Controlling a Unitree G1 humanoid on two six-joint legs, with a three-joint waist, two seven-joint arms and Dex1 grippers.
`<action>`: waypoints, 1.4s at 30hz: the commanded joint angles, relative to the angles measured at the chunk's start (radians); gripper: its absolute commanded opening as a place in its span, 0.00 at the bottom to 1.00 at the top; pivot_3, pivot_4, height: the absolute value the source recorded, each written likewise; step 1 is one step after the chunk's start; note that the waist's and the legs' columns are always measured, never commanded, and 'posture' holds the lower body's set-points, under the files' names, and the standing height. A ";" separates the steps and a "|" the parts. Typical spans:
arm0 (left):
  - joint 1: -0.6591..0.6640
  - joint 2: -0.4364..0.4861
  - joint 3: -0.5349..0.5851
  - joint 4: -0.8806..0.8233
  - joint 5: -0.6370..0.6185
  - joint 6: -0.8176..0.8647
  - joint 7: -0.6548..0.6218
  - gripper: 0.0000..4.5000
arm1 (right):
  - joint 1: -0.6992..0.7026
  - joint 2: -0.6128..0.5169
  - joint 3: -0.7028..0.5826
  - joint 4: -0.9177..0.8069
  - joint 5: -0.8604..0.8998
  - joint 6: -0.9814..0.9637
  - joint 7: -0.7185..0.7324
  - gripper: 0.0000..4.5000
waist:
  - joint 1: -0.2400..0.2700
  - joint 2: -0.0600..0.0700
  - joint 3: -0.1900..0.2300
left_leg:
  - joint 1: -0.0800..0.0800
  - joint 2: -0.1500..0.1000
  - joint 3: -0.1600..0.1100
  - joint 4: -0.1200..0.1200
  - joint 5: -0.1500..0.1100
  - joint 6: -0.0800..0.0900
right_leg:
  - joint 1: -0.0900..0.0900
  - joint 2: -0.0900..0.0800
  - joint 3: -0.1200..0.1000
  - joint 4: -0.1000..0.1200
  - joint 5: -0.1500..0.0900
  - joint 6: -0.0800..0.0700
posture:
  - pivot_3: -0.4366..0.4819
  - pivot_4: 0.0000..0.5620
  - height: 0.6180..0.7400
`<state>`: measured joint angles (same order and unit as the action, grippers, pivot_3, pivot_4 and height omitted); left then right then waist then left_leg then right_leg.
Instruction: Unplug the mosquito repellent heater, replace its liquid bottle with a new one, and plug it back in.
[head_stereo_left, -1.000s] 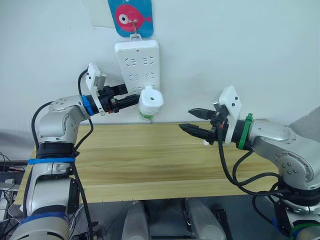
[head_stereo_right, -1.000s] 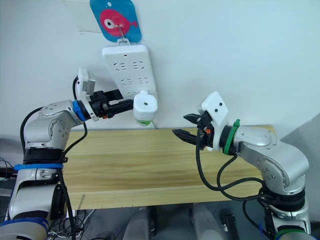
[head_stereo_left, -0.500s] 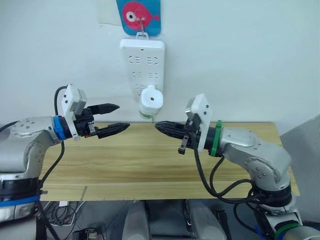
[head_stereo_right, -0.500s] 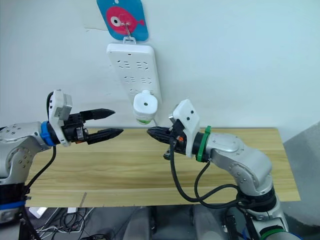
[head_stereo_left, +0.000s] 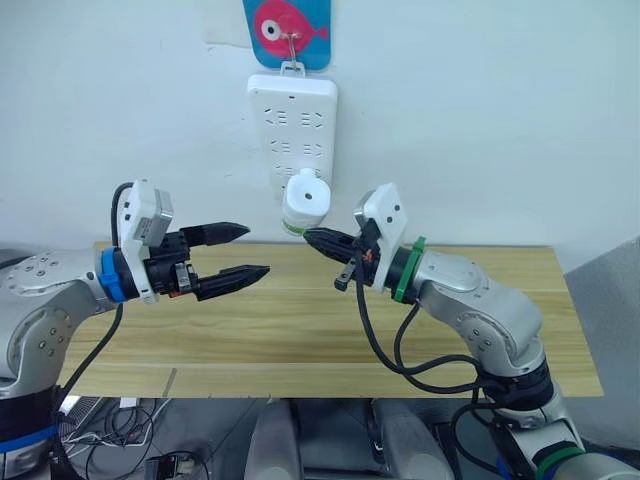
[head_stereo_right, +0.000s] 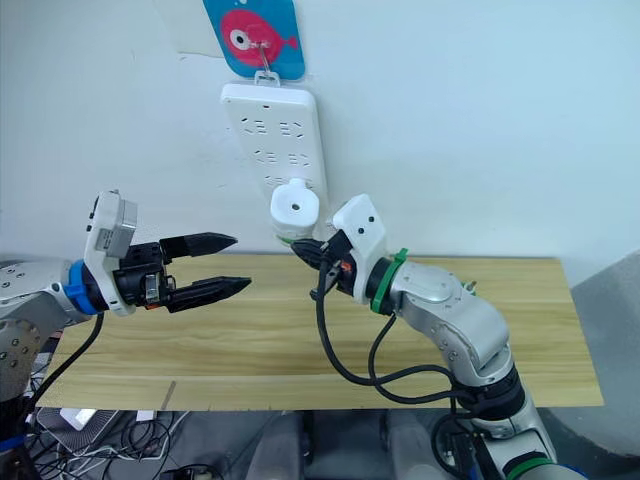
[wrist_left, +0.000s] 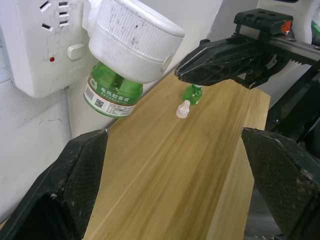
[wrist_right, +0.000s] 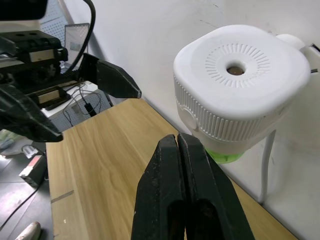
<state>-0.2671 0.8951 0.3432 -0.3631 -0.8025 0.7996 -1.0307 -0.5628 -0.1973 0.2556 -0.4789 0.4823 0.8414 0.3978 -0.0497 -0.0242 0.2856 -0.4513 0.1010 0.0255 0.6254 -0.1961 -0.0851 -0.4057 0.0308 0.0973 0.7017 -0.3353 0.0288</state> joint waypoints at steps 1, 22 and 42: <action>-0.001 0.014 0.027 -0.031 -0.026 -0.003 0.015 1.00 | -0.026 0.024 0.006 -0.003 -0.017 -0.032 -0.006 0.01 | 0.000 0.000 0.000 | 0.000 0.000 0.000 0.000 0.000 0.000 | 0.000 0.000 0.000 0.000 0.000 0.000 | 0.48 0.45 1.00; -0.033 0.018 -0.005 0.006 -0.010 -0.026 0.012 1.00 | -0.042 0.053 -0.026 0.030 -0.110 -0.058 -0.093 0.01 | 0.002 0.000 0.000 | 0.001 -0.001 -0.001 0.005 0.002 -0.003 | -0.001 0.000 0.000 0.012 0.000 0.000 | 0.46 0.45 1.00; -0.054 0.014 -0.035 0.042 0.001 -0.061 0.012 1.00 | -0.061 0.050 -0.046 0.058 -0.243 -0.112 -0.160 0.01 | 0.020 -0.001 -0.001 | 0.001 -0.002 -0.008 0.007 0.005 -0.002 | -0.001 0.001 -0.006 0.018 0.002 -0.003 | 0.45 0.45 1.00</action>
<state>-0.3121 0.8995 0.2998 -0.3074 -0.8030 0.7564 -1.0150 -0.5975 -0.1363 0.2805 -0.4251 0.3117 0.7731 0.3227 -0.0295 -0.0255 0.2849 -0.4499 0.0994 0.0165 0.6323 -0.1906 -0.0871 -0.4060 0.0315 0.0902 0.7201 -0.3335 0.0260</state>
